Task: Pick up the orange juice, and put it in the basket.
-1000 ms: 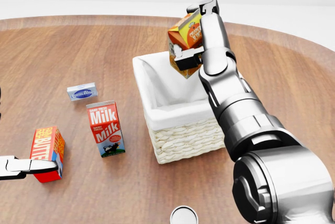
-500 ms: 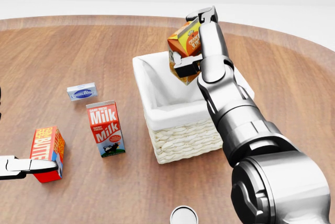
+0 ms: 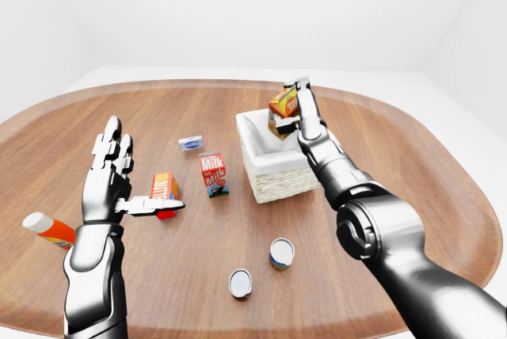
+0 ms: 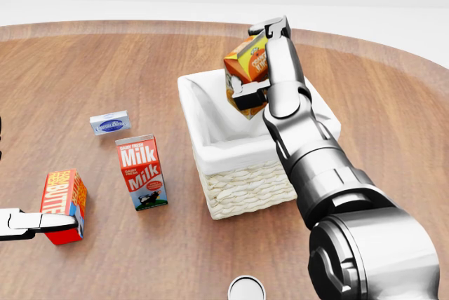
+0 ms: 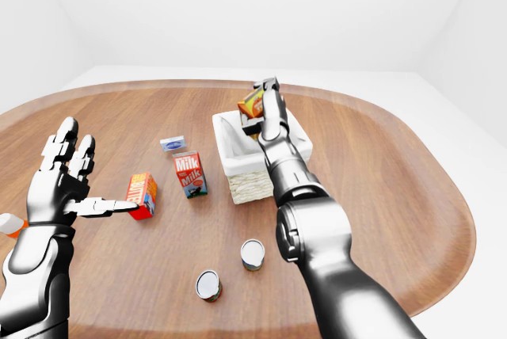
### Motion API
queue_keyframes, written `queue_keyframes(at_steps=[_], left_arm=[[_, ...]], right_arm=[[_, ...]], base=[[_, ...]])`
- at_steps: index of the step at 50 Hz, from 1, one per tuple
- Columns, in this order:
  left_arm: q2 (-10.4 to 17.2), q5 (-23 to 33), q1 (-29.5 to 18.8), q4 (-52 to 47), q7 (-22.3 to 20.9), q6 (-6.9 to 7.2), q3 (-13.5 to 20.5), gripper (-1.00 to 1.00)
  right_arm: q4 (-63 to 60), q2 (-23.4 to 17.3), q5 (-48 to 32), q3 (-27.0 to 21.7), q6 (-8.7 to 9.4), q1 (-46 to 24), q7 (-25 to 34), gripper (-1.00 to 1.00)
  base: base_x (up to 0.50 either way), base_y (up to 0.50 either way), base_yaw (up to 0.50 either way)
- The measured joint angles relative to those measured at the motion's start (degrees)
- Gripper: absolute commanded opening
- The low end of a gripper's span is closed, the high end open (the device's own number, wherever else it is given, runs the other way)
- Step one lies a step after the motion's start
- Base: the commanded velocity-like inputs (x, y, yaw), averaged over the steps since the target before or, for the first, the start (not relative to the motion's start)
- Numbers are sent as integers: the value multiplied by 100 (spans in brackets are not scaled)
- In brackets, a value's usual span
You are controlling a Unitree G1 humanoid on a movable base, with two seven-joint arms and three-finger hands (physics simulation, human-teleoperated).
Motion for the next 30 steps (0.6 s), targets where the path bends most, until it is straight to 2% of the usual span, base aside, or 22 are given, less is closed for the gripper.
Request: queue_keyframes(at_steps=[13, 30], left_arm=[[0, 0, 0, 0, -1, 0, 0, 100], [-9, -13, 19, -38, -6, 0, 8, 100]], right_arm=[[-1, 28, 31, -37, -241, 72, -10, -100], [5, 68, 3, -72, -241, 195, -58, -100]], base=[[0, 0, 0], [0, 0, 0]])
